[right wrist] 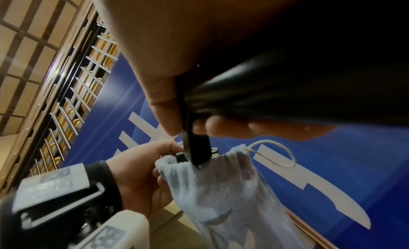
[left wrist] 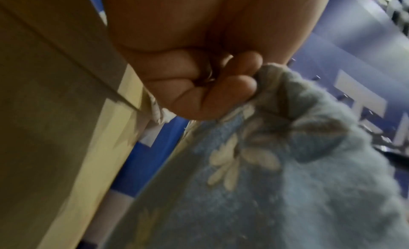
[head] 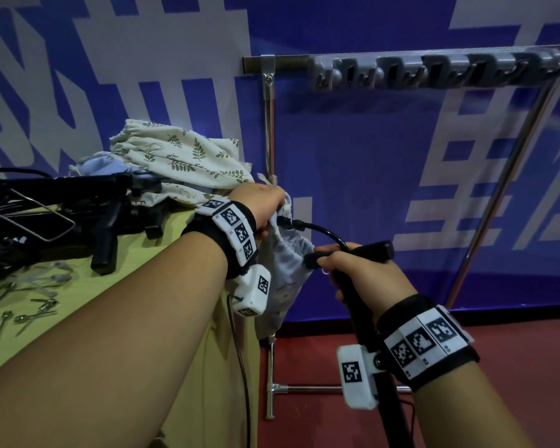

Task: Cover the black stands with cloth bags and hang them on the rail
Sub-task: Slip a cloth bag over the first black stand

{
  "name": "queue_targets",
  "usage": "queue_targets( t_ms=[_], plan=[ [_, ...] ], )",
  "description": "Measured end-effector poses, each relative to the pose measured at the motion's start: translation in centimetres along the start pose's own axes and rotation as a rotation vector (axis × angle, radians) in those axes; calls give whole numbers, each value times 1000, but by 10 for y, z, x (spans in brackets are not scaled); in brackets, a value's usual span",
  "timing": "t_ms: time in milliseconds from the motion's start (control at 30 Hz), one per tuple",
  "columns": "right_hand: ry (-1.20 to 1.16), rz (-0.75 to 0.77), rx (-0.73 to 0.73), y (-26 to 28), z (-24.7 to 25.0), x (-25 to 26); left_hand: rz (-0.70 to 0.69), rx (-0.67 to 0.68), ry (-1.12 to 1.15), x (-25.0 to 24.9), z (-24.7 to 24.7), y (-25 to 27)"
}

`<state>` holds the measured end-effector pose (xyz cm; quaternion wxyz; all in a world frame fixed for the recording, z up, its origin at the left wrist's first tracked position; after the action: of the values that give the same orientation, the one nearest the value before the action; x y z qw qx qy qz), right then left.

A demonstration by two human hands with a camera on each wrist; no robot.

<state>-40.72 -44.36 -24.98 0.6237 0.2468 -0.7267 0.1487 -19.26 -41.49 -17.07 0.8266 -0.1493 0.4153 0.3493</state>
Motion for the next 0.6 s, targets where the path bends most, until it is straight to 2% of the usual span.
queue_targets(
  t_ms=[100, 200, 300, 467, 600],
  plan=[
    [29, -8, 10, 0, -3, -4, -222, -10, -154, -8, -6, 7],
    [77, 7, 11, 0, -8, -5, -319, 84, -310, -11, -15, 13],
    [131, 27, 45, 2, -14, -3, -353, 151, -372, -11, -22, 14],
    [214, 59, 137, 4, -28, -3, -367, 169, -420, -8, -32, 8],
    [278, 42, -14, -6, -17, -11, -386, 272, -408, -8, -38, 13]
  ],
)
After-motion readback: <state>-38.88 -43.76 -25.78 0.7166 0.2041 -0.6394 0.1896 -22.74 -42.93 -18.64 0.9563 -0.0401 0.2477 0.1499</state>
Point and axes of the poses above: each hand's wrist, its own y-axis away from the middle knuckle, its own z-axis out of the back of the hand, x = y × z, the point moved 4 cm from there along -y, towards the middle knuckle, and after that the axes turned 6 degrees about -y, right-handed, at the moved point
